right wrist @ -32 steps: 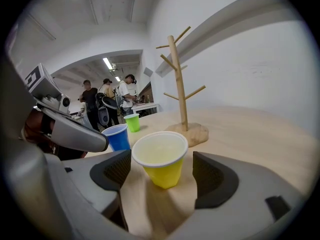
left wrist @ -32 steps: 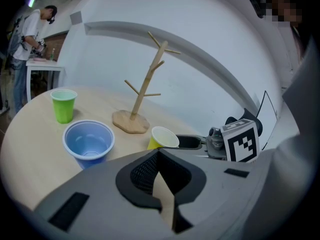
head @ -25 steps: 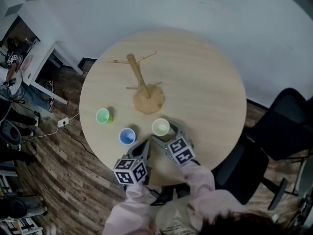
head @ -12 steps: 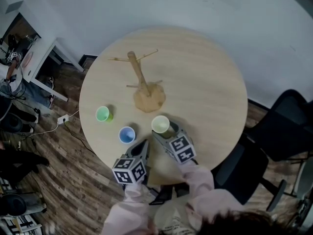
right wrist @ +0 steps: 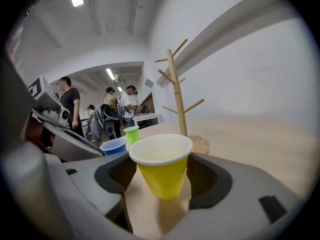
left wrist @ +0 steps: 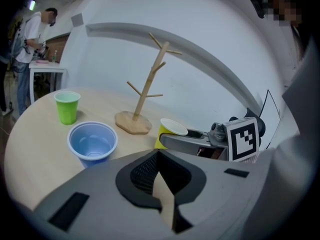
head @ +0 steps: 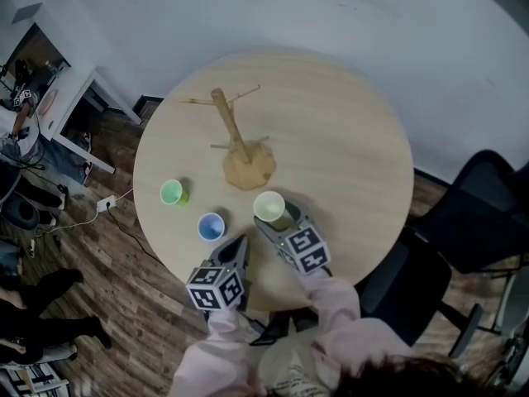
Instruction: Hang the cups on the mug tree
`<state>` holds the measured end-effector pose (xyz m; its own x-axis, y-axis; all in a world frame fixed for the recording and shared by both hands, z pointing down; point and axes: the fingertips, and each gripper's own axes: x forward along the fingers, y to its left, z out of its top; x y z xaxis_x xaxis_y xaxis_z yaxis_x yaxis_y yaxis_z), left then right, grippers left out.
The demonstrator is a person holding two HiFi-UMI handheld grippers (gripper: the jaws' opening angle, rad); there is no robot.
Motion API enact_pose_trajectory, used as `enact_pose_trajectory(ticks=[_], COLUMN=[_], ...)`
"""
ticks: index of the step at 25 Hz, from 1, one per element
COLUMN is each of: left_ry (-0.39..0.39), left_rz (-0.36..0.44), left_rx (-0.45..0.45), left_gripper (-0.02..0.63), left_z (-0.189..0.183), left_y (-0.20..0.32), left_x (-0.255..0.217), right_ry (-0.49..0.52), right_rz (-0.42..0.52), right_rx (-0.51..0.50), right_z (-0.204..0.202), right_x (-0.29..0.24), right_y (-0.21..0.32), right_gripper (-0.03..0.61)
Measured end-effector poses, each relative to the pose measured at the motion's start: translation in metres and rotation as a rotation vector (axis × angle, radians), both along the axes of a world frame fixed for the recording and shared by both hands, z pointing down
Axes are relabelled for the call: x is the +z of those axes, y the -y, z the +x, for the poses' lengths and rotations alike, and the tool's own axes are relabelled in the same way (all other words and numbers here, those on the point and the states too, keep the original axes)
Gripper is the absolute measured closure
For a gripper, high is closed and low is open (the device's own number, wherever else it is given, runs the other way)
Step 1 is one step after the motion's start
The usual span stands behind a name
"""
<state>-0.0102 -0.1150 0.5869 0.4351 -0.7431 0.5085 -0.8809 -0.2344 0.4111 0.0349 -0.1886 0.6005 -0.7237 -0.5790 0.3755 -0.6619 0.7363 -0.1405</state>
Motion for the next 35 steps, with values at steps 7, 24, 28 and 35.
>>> enact_pose_trajectory(ticks=[7,24,28,35], left_ry=[0.008,0.002,-0.009,-0.050], left_rz=[0.049,0.142,0.150,0.170], left_rx=[-0.019,-0.011,0.020,0.076], left_gripper=[0.609,0.609,0.609,0.609], left_z=[0.003,0.011,0.011,0.010], left_y=[0.005,0.025,0.038,0.061], left_x=[-0.022,-0.054,-0.057,-0.066], right_ry=[0.013,0.052,0.037,0.011], right_rz=[0.039,0.112,0.111,0.115], right_rx=[-0.001,0.066,0.093,0.135], right_z=[0.009,0.036,0.038,0.036], right_x=[-0.024,-0.070,-0.069,-0.072], right_y=[0.005,0.028,0.037,0.049], right_gripper=[0.275,0.275,0.275,0.275])
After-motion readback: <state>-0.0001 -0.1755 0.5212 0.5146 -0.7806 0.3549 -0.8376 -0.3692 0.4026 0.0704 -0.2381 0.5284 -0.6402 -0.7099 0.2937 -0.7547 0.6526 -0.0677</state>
